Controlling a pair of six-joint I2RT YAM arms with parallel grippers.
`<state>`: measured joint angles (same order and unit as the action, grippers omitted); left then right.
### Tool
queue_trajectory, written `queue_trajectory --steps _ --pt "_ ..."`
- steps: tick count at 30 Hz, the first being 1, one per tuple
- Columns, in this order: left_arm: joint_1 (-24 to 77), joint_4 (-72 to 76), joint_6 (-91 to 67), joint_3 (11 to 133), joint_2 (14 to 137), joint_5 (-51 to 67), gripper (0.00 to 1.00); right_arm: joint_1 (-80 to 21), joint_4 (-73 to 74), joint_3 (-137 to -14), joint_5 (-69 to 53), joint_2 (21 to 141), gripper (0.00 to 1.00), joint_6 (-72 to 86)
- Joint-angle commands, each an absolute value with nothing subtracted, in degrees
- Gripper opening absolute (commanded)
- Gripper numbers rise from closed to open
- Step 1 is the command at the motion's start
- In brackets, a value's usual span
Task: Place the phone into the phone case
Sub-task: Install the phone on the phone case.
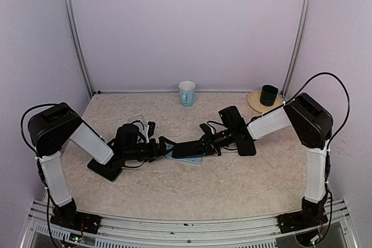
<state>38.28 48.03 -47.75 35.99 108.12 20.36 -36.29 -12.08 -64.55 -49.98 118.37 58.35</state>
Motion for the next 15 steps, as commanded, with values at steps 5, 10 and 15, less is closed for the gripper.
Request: queue_trajectory --steps 5,10,15 --pt "38.1 49.9 -47.7 37.1 109.6 21.3 0.96 -35.9 -15.2 -65.9 -53.3 121.8 0.00 61.1" --pt "38.1 50.5 -48.0 37.1 110.0 21.5 0.96 -35.8 -18.1 -65.9 -55.4 123.7 0.00 63.5" --pt "38.4 51.1 -48.3 37.2 110.4 21.6 0.96 -35.9 -18.6 -66.5 -55.7 124.6 0.00 64.0"
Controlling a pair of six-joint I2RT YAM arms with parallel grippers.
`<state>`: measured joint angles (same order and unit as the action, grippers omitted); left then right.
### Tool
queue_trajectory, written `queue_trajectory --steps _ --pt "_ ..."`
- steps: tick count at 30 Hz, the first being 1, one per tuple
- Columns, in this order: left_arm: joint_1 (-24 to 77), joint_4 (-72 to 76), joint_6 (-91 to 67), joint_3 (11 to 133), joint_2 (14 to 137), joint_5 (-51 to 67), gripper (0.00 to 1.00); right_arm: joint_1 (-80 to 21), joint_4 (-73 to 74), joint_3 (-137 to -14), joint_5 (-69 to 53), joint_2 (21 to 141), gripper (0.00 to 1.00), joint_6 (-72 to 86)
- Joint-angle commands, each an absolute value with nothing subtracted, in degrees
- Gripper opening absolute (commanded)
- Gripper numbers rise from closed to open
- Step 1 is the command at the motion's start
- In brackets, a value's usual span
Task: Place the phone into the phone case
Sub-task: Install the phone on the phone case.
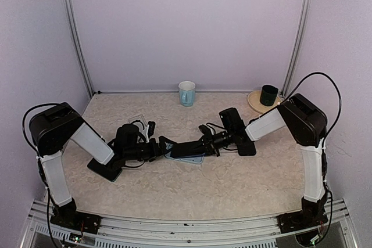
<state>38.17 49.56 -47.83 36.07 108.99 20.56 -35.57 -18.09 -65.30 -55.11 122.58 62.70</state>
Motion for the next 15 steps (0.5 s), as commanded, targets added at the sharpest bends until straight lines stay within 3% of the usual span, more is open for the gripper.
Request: queue_trajectory --steps 1,15 --pt "38.5 51.2 -48.4 37.2 110.5 21.6 0.96 -35.8 -18.5 -66.6 -55.7 124.6 0.00 64.0" --pt "38.9 51.6 -48.9 38.1 111.7 21.9 0.96 -36.7 -20.8 -67.8 -56.6 127.3 0.00 65.4"
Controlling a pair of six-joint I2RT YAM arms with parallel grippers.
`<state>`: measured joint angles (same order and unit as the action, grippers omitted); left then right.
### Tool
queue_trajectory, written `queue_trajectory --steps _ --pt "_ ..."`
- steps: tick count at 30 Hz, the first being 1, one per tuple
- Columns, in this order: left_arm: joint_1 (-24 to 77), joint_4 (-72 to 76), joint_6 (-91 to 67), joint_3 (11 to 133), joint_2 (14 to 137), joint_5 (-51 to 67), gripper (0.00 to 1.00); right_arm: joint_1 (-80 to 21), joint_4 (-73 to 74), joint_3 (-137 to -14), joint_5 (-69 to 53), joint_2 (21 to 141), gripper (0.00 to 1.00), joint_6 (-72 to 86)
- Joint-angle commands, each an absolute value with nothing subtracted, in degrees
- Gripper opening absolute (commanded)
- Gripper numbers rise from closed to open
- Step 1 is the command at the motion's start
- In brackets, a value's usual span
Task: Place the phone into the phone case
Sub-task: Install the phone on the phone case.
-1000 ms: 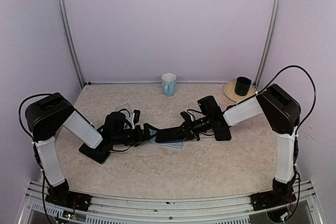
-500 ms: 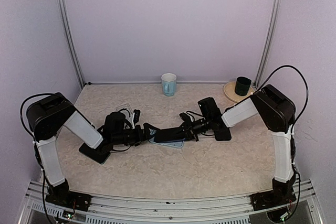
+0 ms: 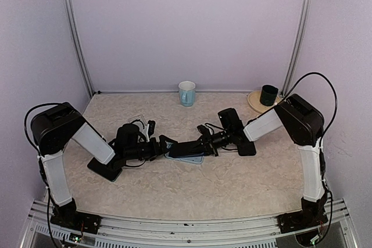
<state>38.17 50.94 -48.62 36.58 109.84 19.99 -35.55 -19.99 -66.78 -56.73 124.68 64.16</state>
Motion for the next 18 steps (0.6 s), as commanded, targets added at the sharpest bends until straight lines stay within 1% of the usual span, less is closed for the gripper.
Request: queue_trajectory --steps 1,18 --pt "39.0 51.6 -49.0 38.2 111.7 21.9 0.96 -36.8 -21.2 -67.8 -56.6 127.5 0.00 65.7" --pt "39.5 52.7 -49.8 38.6 113.8 22.4 0.96 -37.7 -24.6 -69.5 -57.5 130.6 0.00 68.4"
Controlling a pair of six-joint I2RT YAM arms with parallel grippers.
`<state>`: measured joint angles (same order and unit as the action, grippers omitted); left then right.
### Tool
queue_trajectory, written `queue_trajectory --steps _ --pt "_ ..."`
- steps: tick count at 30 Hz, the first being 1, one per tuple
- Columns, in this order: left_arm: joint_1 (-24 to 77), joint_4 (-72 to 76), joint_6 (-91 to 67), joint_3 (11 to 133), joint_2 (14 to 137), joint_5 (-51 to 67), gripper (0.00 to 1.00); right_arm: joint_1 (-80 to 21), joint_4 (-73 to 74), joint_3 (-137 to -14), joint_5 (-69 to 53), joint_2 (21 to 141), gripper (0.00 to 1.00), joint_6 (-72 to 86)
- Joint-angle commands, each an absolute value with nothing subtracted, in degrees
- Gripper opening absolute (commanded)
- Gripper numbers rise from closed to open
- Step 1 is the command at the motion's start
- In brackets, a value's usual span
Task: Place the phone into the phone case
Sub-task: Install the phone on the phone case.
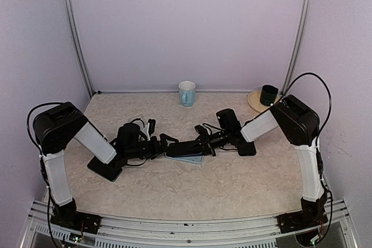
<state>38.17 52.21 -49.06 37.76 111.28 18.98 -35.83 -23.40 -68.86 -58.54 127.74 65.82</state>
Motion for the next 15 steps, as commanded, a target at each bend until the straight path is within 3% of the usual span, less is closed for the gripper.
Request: queue_trajectory --steps 1,15 --pt "39.5 52.8 -49.9 38.6 113.9 22.4 0.96 -37.7 -25.4 -69.3 -57.5 130.7 0.00 69.0" --pt "39.5 54.1 -50.7 36.8 113.6 22.6 0.96 -38.1 -38.2 -65.1 -56.1 131.1 0.00 77.8"
